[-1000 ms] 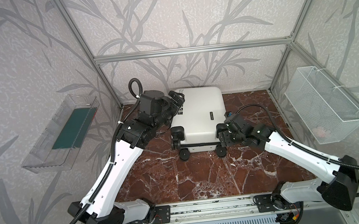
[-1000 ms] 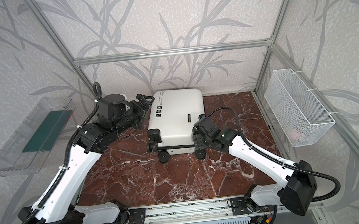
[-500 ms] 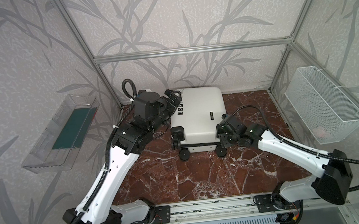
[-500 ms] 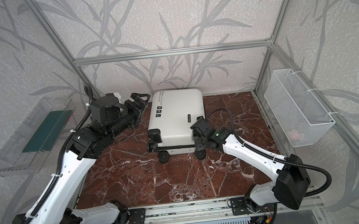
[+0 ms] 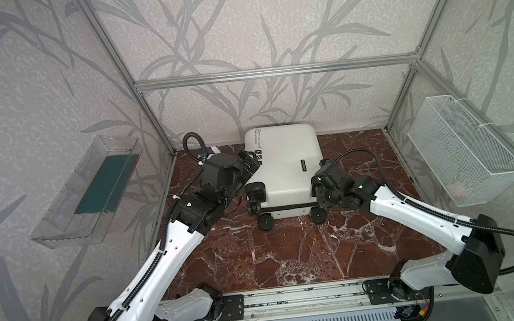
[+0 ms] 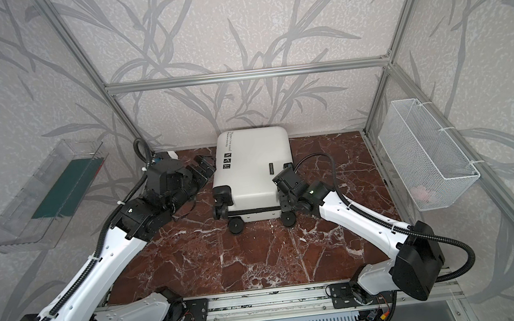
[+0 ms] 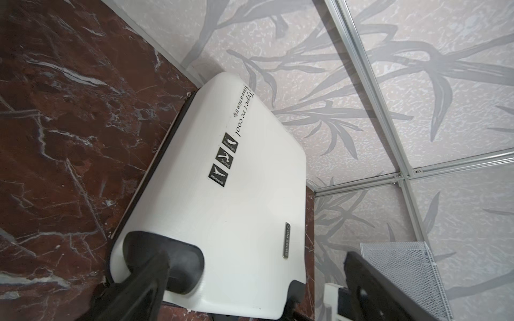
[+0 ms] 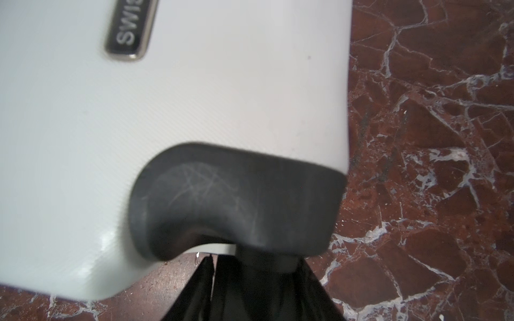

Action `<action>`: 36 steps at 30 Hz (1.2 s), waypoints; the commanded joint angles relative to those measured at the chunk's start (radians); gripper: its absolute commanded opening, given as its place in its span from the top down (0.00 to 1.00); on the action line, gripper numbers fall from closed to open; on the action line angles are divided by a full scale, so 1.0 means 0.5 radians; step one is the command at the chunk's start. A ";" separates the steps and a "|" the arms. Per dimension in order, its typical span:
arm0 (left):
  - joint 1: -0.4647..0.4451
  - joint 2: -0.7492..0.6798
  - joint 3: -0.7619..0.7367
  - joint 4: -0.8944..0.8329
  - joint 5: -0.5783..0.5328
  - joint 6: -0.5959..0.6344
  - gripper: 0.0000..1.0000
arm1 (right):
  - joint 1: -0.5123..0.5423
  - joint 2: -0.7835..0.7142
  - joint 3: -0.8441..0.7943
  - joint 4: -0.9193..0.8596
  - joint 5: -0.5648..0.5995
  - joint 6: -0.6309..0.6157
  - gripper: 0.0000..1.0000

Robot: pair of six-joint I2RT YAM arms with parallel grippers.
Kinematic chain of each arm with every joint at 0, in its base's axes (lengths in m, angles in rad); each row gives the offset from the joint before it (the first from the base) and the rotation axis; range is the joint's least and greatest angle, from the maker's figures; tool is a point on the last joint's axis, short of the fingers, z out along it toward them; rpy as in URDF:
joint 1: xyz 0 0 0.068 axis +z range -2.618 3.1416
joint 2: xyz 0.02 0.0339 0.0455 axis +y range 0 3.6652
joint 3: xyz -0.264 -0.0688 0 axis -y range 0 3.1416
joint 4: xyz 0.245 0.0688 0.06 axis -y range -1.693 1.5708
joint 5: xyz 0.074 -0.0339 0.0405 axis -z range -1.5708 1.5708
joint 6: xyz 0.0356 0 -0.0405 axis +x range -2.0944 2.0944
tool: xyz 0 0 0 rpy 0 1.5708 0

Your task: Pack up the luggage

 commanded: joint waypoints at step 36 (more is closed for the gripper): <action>0.524 -0.170 -0.949 0.392 0.766 0.633 0.01 | -0.426 -0.579 -0.463 0.193 -0.406 -0.505 0.14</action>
